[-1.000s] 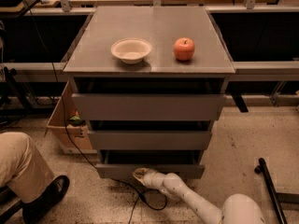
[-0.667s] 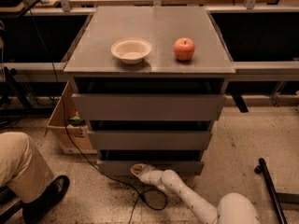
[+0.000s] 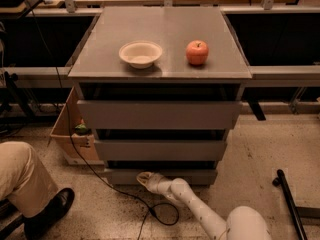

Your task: Close bottom drawer

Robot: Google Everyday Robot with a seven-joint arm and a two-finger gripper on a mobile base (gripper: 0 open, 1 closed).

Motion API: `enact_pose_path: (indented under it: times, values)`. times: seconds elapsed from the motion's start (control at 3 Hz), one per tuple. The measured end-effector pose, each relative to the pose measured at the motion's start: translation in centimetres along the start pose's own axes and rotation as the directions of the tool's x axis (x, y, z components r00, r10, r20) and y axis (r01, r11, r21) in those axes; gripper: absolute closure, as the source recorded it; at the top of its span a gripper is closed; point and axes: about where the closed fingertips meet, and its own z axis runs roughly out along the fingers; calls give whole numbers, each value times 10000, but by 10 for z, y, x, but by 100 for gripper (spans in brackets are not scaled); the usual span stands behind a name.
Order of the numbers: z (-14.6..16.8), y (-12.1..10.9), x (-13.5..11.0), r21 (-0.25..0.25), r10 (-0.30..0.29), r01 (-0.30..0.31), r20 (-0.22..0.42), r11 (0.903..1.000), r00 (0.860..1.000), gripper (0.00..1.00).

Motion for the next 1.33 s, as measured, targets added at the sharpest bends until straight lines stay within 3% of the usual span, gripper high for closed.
enact_pose_path:
  times: [0.33,0.67,1.0,1.33]
  values:
    - [-25,11,10,-364,116,-121,-128,9993,9999,100]
    - [-97,6,35,-371,77,-119,-1109,9992,9938,100]
    - [-160,-15,37,-45,-124,117,-2170,9999,9761,100]
    - [-208,-36,21,302,-537,661,-3083,9974,9498,100]
